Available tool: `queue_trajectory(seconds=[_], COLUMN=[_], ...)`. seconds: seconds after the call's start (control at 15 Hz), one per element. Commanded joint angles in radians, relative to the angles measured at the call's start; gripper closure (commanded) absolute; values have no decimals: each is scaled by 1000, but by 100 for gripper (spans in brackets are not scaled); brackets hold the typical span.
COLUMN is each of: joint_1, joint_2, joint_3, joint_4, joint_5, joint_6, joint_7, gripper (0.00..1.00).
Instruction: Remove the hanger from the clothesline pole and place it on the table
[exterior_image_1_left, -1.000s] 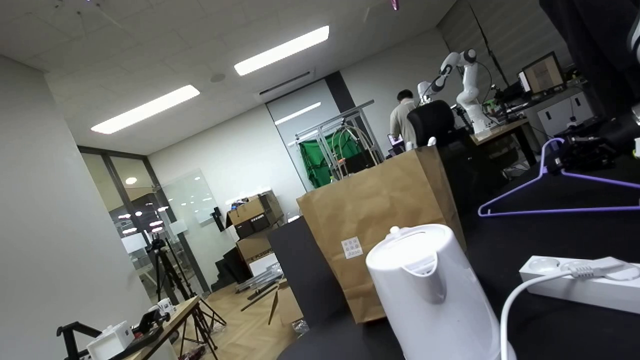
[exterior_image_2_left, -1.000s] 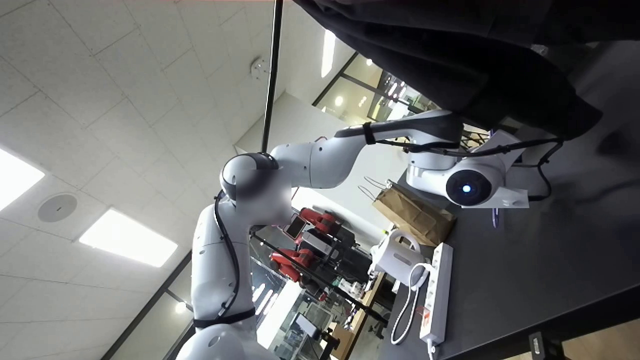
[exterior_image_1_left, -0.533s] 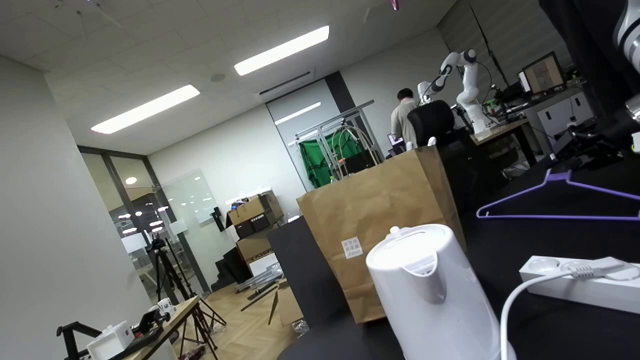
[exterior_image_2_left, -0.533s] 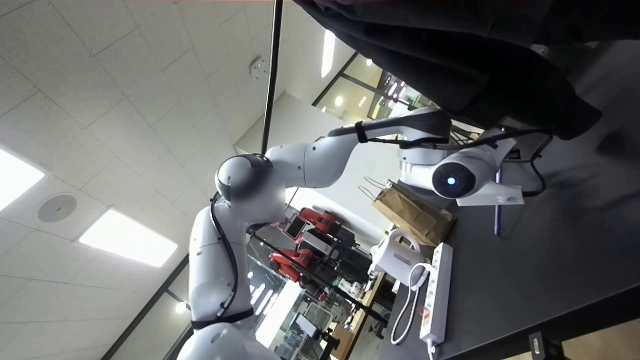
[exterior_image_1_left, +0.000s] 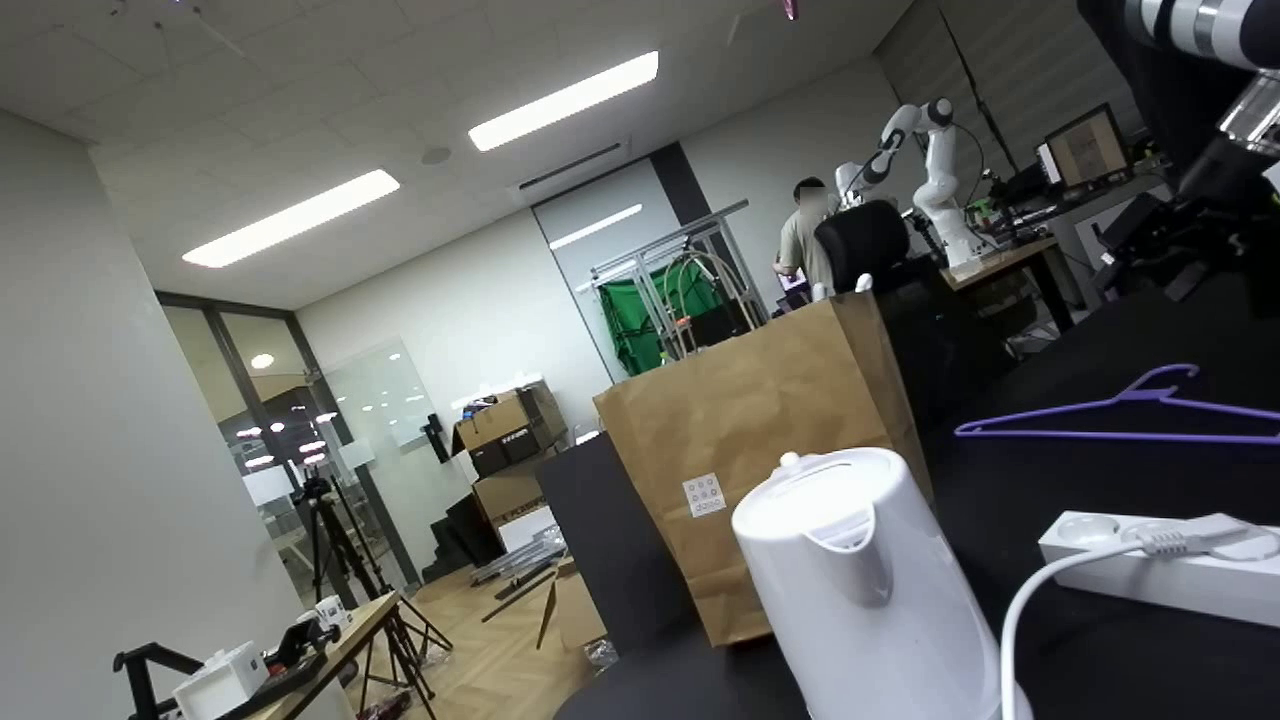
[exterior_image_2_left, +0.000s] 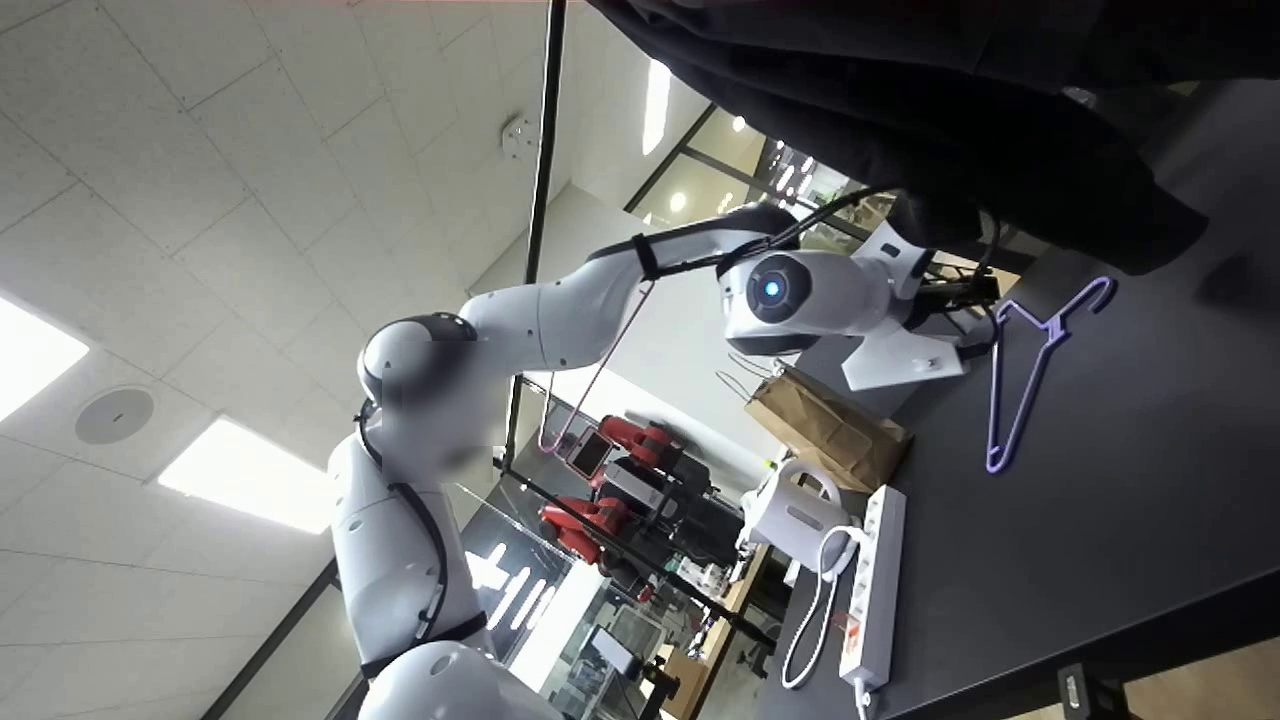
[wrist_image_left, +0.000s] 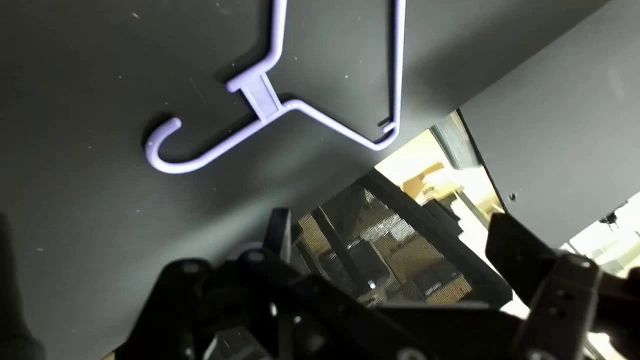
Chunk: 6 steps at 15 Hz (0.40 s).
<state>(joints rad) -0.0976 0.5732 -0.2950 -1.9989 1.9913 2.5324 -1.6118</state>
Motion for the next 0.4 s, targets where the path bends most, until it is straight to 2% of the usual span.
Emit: queue_trajectory(seconds=[0.0,0.33], joint_1=[-7,-11], joint_2=[-27,-29], joint_3=[18,26], joint_4=[-19,-29], joint_5=[-92,-112], joint_6=[42,49], joint_7=[64,74], gripper=[0,0])
